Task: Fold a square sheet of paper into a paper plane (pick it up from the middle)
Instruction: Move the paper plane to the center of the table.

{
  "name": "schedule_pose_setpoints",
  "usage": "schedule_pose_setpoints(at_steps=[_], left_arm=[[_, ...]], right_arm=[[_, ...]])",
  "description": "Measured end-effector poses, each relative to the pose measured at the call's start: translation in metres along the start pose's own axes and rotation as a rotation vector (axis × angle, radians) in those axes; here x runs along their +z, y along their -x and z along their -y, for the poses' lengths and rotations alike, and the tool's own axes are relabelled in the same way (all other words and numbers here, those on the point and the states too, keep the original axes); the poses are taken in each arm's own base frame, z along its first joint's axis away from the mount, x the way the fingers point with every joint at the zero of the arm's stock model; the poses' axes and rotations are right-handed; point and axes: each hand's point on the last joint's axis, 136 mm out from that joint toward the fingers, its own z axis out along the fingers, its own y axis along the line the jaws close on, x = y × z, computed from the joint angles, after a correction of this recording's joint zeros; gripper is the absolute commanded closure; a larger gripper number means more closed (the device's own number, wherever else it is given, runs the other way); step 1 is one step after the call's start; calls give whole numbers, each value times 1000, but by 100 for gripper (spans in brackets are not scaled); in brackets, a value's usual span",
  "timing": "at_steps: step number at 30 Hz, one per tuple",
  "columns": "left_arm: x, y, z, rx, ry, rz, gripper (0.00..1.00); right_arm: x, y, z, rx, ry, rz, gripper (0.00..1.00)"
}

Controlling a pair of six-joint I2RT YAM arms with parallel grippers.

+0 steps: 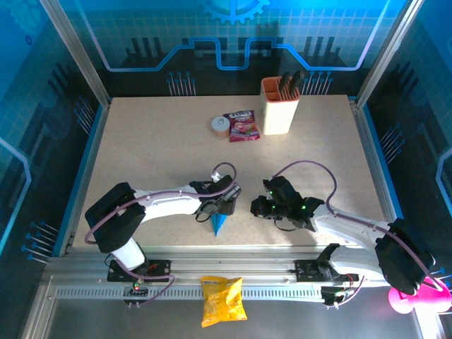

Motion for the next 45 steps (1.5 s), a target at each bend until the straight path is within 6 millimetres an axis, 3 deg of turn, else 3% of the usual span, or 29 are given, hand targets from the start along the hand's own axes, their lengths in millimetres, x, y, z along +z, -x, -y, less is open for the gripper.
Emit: schedule_pose_setpoints(at_steps=[6, 14, 23, 31, 38, 45], left_arm=[[16, -9, -14, -11, 38, -11, 28], [24, 14, -17, -69, 17, 50, 27], [39, 57, -25, -161, -43, 113, 27], [37, 63, -22, -176, -85, 124, 24], [31, 52, -18, -145, -96, 72, 23], [20, 63, -12, -136, -113, 75, 23]], right_arm=[[0, 0, 0, 0, 1, 1, 100], [-3, 1, -1, 1, 4, 7, 100], [-11, 4, -1, 4, 8, 21, 100], [-26, 9, -2, 5, 20, 53, 100], [-27, 9, 1, 5, 9, 53, 100], [-30, 9, 2, 3, 8, 55, 100]])
